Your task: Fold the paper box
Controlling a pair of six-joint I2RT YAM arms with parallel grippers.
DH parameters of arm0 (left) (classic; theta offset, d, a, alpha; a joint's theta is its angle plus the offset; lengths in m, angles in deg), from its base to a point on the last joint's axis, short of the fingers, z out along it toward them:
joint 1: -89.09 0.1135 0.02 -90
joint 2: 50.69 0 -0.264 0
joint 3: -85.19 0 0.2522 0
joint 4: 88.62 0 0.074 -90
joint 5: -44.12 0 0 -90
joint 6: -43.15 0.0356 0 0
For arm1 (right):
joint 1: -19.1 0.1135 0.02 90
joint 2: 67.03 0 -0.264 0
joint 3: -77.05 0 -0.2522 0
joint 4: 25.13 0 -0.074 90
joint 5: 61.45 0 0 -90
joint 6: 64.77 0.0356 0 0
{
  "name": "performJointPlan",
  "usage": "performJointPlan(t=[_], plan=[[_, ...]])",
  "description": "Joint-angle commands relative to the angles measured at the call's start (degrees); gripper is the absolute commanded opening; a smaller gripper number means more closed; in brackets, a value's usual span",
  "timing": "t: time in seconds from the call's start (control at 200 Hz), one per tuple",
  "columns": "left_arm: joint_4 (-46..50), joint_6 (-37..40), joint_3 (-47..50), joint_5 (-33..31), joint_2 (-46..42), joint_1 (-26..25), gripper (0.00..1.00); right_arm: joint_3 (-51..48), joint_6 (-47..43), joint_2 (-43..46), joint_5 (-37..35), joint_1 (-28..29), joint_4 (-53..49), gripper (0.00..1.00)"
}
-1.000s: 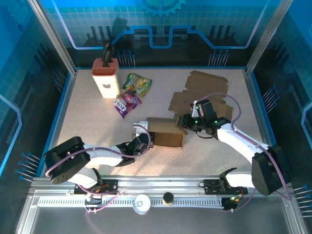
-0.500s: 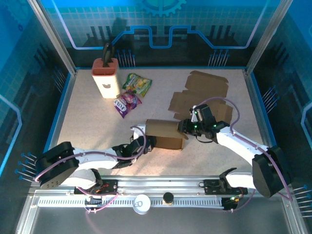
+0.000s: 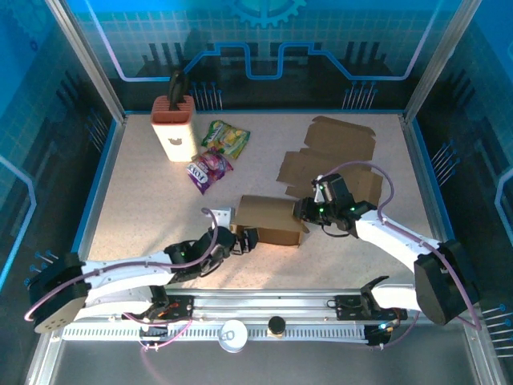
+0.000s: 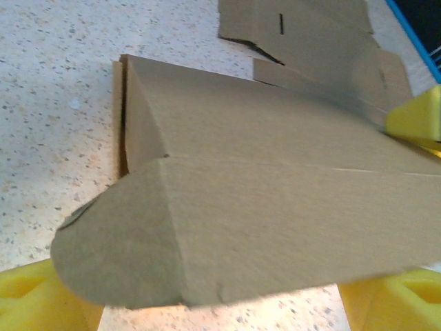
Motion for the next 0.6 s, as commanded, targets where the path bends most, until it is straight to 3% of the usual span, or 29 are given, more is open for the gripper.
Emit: performJointPlan(t=[0.0,0.225,0.43,0.52,0.595], plan=[[7.1,-3.7,0.5,5.8,-5.4,-0.6,0.88,-1.0,0.1,0.8,-1.3,0.7,0.7,0.33],[20.3,-10.4,-0.4,8.7,-16.4,-0.7,0.88,-1.1,0.0,0.7,-1.9,0.8,0.6,0.33],[37.6,-10.5,-8.3,2.5,-21.1,0.0,0.86,-0.8,-0.9,1.0,-2.7,1.0,-0.4,0.33],[40.4,-7.6,-12.6,2.4,-18.4,3.2,0.88,-0.6,-1.7,1.2,-3.0,1.1,-1.3,0.34],[41.2,-4.5,-16.1,6.5,-14.4,9.4,0.9,-0.3,-2.5,1.2,-3.2,1.1,-2.4,0.37]])
